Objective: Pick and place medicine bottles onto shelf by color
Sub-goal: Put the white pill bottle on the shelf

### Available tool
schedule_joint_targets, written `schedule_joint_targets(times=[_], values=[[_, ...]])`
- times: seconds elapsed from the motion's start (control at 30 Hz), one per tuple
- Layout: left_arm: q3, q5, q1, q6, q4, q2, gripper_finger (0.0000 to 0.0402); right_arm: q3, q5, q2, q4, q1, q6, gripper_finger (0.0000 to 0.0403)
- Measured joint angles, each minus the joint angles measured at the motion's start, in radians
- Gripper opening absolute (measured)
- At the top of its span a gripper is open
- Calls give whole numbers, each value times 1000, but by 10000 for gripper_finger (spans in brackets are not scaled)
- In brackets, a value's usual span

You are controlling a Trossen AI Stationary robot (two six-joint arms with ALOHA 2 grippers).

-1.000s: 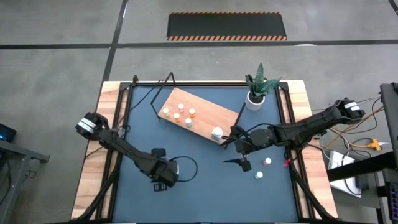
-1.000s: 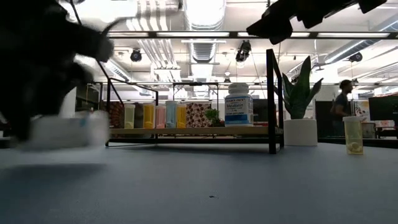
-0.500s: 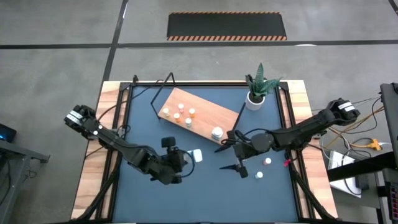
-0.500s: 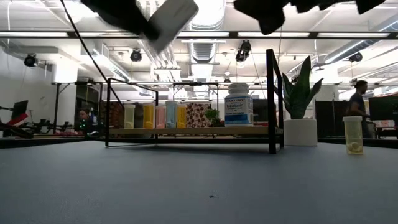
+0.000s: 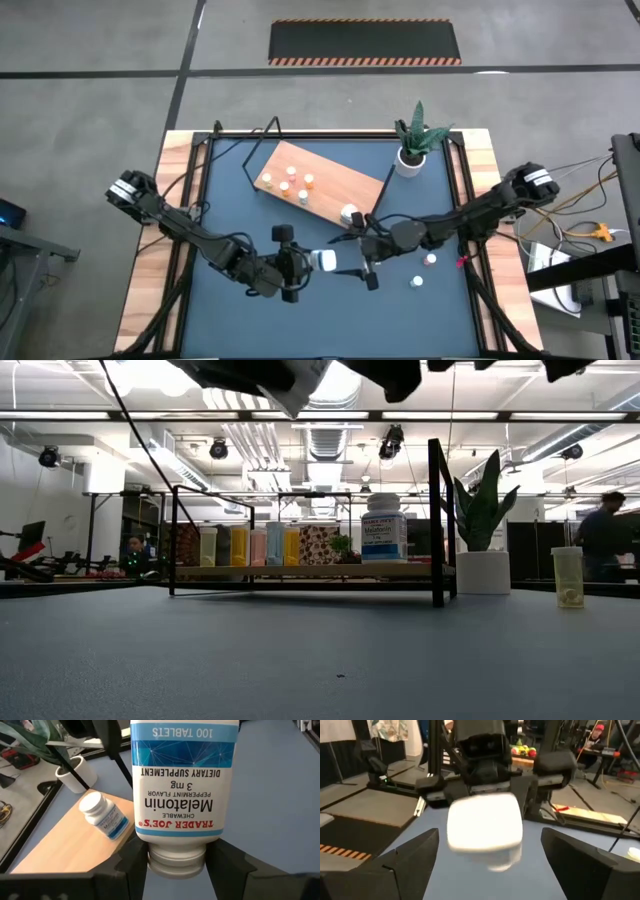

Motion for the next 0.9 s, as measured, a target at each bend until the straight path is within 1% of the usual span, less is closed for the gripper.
schedule_joint_targets(times=[0.2, 0.33, 0.47, 0.67, 0.73, 0.8, 0.9], values=[[0, 0, 1, -2, 32, 6, 154, 38, -6, 25, -1, 0, -37, 339], [0, 0, 2, -2, 40, 6, 155, 43, -8, 37, -2, 0, -49, 324], [0, -1, 6, -1, 66, 6, 156, 43, -8, 53, 26, 0, -66, 293], [0, -2, 7, -2, 77, 6, 156, 43, -5, 66, 48, 0, -74, 218], [0, -3, 7, -13, 78, 6, 158, 43, -5, 66, 47, 0, -82, 201], [0, -3, 7, -14, 76, 6, 165, 43, -5, 65, 44, 2, -95, 200], [0, 12, 7, 3, 76, 4, 186, 43, -6, 59, 34, 14, -151, 201]])
